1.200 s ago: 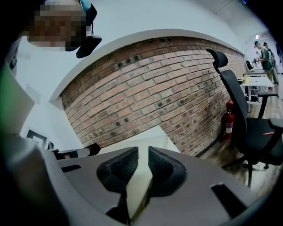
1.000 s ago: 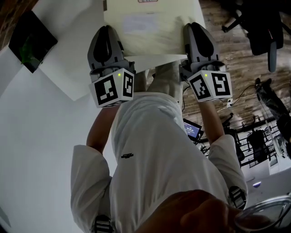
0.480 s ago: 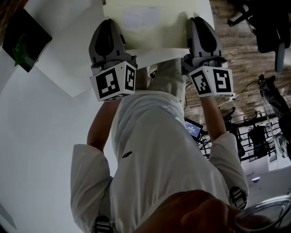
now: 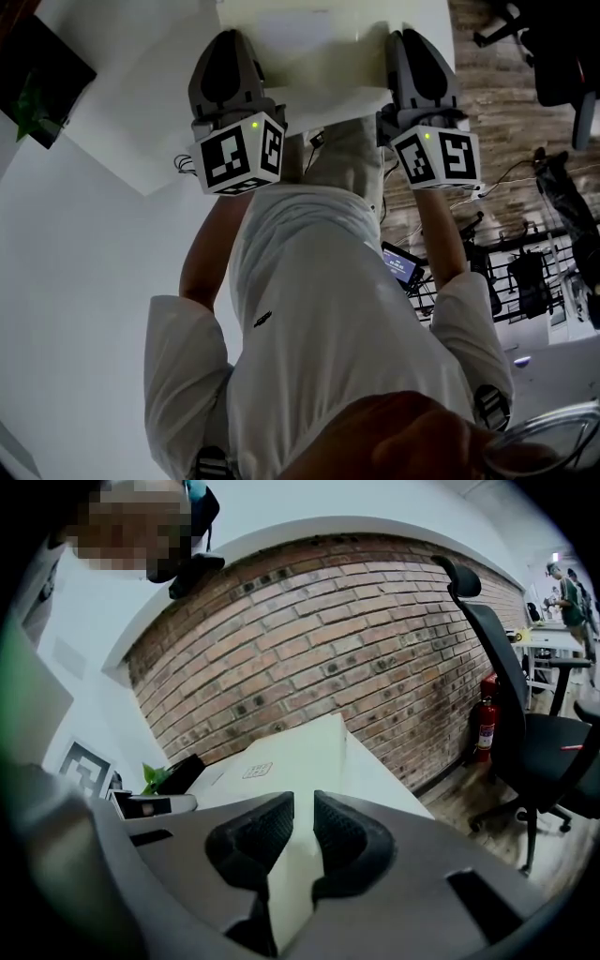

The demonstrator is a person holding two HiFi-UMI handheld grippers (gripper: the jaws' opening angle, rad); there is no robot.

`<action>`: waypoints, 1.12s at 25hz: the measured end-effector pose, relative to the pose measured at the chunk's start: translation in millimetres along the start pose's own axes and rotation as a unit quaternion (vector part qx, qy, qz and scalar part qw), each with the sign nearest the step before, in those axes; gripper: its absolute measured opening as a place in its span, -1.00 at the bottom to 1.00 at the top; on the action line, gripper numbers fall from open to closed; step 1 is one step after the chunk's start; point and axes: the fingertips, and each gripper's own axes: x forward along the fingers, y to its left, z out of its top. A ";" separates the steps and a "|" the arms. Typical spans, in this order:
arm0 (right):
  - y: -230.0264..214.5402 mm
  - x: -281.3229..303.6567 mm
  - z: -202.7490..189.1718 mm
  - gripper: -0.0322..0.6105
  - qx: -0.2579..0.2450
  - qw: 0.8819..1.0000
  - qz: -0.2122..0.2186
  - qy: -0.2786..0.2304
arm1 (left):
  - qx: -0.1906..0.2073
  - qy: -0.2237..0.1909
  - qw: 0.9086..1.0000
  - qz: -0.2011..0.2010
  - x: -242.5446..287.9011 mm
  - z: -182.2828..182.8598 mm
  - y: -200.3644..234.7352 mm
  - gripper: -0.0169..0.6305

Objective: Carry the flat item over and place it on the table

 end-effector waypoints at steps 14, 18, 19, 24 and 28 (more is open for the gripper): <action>5.5 -5.6 1.4 -0.62 0.013 1.000 0.003 0.004 | 0.031 0.009 0.999 0.003 -4.7 3.1 -0.4 -0.79; 9.6 -16.6 9.1 -0.62 0.007 1.000 -0.005 -0.001 | 0.041 0.003 0.999 0.003 -15.5 12.5 0.1 -0.79; 12.0 -19.8 11.7 -0.62 0.004 1.000 -0.005 -0.001 | 0.042 0.002 0.999 0.001 -19.6 15.0 -0.1 -0.79; 24.7 -37.2 32.6 -0.62 -0.005 1.000 -0.004 -0.010 | 0.046 -0.004 0.999 -0.010 -41.0 33.9 -6.6 -0.79; 41.0 -54.6 45.4 -0.62 -0.005 1.000 -0.002 -0.018 | 0.045 -0.013 0.999 -0.017 -63.6 48.9 -9.7 -0.79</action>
